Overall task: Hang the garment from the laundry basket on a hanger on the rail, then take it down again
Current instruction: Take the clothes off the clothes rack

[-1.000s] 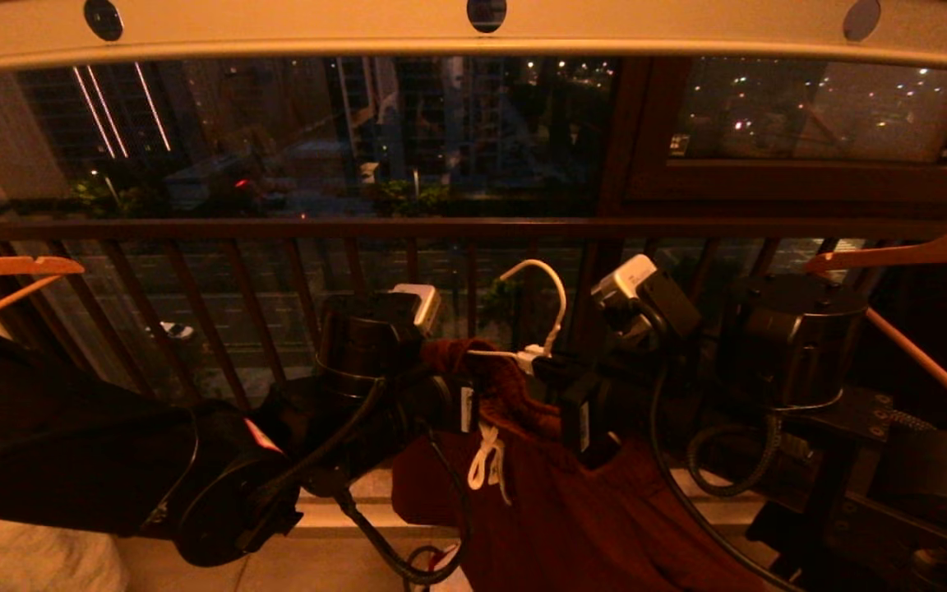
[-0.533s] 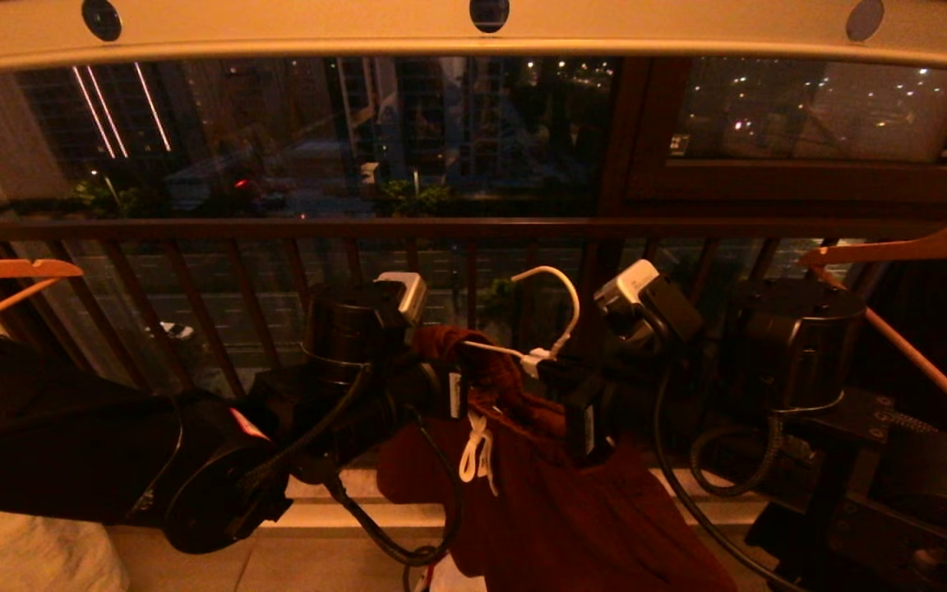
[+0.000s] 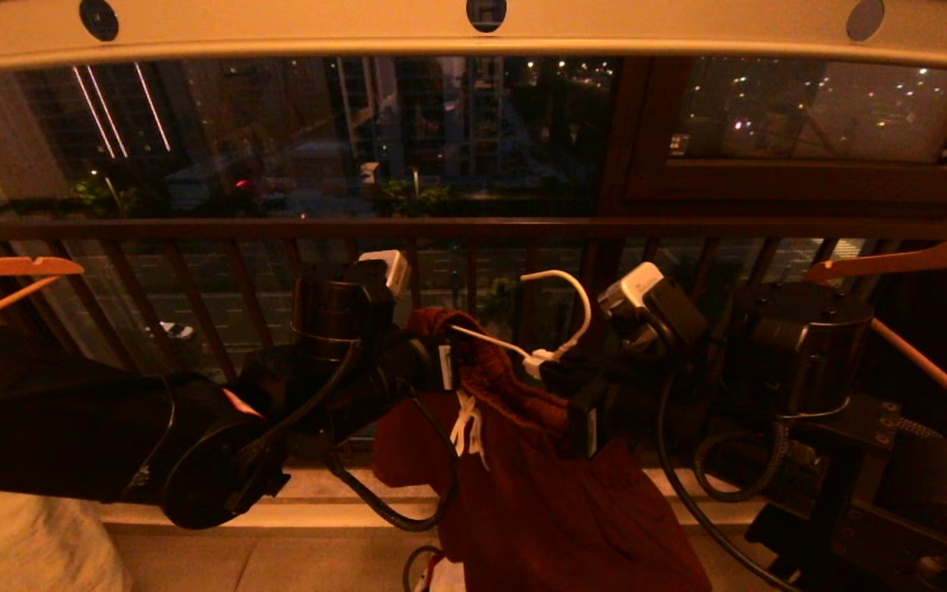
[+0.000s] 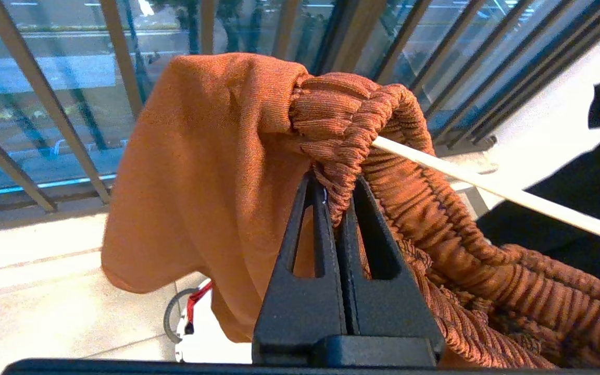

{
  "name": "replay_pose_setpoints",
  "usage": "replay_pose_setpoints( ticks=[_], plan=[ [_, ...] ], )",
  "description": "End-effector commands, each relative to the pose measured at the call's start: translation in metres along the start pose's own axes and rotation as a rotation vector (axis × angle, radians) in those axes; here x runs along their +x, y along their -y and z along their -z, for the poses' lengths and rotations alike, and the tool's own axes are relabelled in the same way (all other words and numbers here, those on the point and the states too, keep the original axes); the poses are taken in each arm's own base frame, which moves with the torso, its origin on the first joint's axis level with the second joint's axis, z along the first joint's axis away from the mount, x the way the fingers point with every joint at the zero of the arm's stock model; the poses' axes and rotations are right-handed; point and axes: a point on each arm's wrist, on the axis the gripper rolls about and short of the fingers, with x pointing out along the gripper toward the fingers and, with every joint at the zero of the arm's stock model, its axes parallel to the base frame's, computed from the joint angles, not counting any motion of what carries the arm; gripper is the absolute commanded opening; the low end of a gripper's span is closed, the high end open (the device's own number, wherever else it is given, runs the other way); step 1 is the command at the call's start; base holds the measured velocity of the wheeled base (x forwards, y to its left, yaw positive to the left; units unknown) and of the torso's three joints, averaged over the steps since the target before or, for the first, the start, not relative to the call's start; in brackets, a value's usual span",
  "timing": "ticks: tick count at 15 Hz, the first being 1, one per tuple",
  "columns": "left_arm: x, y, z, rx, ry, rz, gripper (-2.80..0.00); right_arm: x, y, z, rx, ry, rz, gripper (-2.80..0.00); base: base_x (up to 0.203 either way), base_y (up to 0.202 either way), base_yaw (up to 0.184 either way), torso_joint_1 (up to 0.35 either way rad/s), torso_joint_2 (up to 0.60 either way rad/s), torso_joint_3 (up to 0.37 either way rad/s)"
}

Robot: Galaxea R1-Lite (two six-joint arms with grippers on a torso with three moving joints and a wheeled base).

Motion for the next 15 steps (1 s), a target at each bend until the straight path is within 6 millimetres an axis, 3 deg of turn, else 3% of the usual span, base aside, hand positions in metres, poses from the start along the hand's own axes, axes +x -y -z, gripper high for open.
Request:
replay_pose_setpoints(
  ticks=[1, 15],
  plan=[
    [0.001, -0.001, -0.001, -0.004, 0.007, -0.004, -2.80, 0.000, 0.000, -0.001, -0.001, 0.006, -0.001, -2.80, 0.000, 0.000, 0.000, 0.000, 0.00, 0.000],
    [0.019, -0.014, -0.011, -0.142, 0.039, -0.046, -2.80, -0.004, -0.001, 0.000, -0.023, 0.003, -0.004, -2.80, 0.000, 0.000, 0.000, 0.000, 0.00, 0.000]
  ],
)
